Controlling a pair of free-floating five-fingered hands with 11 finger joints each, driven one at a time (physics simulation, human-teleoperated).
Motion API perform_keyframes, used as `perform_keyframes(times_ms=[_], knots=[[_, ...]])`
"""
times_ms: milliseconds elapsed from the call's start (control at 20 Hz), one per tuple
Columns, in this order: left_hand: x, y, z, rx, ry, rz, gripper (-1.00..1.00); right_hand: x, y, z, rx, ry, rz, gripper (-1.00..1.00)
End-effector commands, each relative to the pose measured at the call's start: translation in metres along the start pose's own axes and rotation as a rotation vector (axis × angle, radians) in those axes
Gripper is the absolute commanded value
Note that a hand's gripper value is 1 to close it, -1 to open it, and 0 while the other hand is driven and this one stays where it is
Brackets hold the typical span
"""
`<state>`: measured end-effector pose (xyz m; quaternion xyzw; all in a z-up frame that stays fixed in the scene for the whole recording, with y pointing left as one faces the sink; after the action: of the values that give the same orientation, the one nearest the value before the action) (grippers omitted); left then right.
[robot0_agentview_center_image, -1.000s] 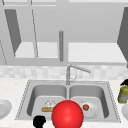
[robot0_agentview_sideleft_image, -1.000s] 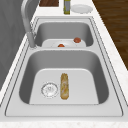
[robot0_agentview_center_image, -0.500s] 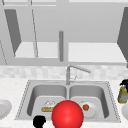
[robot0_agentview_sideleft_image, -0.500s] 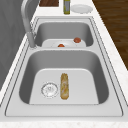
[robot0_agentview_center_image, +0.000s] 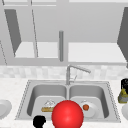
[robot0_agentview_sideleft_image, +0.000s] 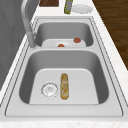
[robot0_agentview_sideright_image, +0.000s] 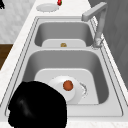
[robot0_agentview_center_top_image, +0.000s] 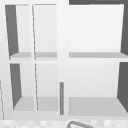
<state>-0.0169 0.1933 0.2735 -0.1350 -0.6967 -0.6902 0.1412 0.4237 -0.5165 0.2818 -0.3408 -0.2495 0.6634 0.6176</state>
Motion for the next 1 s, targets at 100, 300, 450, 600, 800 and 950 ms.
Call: perform_keyframes(times_ms=[100,300,450,600,800,950], knots=[[0.000,0.000,0.000,0.000,0.000,0.000,0.00,0.000,0.007,0.000,0.001,0.002,-0.025,1.00],[0.000,0.000,0.000,0.000,0.000,0.000,0.00,0.001,0.008,-0.002,-0.038,-0.001,-0.038,1.00],[0.000,0.000,0.000,0.000,0.000,0.000,0.00,0.001,0.005,-0.002,-0.048,0.011,-0.042,1.00],[0.000,0.000,0.000,0.000,0.000,0.000,0.00,0.000,0.000,-0.004,-0.046,0.022,-0.053,1.00],[0.000,0.000,0.000,0.000,0.000,0.000,0.00,0.001,-0.016,0.003,-0.037,0.029,-0.059,1.00],[0.000,0.000,0.000,0.000,0.000,0.000,0.00,0.006,-0.035,0.014,-0.019,0.040,-0.067,1.00]])
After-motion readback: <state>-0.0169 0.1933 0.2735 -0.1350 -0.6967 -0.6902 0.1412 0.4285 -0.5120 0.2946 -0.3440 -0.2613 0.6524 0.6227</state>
